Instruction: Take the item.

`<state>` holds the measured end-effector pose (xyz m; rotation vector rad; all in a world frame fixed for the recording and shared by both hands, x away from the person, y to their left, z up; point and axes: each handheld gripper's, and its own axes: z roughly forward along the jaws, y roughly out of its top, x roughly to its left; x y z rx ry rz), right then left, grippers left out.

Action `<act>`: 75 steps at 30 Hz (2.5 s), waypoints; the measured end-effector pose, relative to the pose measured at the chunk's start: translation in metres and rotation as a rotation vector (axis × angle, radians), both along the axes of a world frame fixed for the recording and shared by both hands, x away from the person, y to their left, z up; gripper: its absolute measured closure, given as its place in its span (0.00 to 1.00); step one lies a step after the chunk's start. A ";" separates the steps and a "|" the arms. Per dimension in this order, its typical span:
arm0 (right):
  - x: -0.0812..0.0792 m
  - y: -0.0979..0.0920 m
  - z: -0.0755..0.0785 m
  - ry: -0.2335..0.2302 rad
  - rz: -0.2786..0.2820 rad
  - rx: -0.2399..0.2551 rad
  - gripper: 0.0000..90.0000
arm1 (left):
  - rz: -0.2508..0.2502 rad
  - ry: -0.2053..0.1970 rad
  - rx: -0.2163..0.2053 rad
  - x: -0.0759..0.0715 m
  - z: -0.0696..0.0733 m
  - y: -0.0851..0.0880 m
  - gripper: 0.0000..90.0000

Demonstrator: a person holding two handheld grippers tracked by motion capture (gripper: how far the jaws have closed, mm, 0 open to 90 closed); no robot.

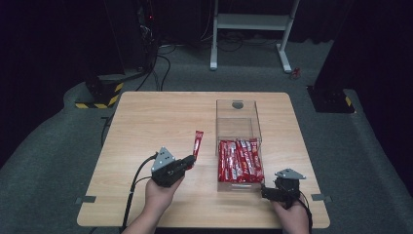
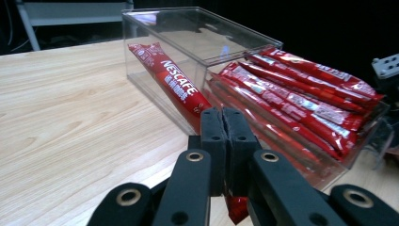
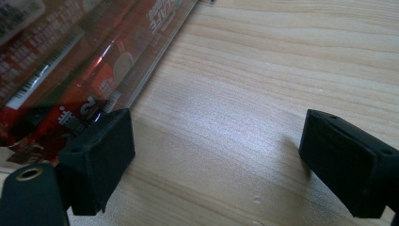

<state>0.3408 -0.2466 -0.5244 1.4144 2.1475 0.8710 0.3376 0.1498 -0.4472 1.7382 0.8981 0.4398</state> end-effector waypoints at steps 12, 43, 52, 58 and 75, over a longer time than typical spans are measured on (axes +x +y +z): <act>0.000 0.000 0.000 0.002 -0.002 0.001 0.12 | 0.046 0.023 0.027 0.014 -0.009 0.010 0.98; 0.000 0.000 0.000 0.001 -0.002 0.002 0.12 | 0.116 0.195 0.099 0.059 -0.061 0.004 0.98; 0.000 0.000 0.000 0.001 -0.001 0.002 0.12 | 0.129 0.219 0.120 0.066 -0.070 0.002 0.98; 0.000 0.000 0.000 0.001 -0.001 0.002 0.12 | 0.138 0.227 0.126 0.067 -0.073 0.001 0.97; -0.001 0.000 0.000 0.002 -0.001 0.003 0.12 | 0.124 0.198 0.116 0.057 -0.062 0.015 0.54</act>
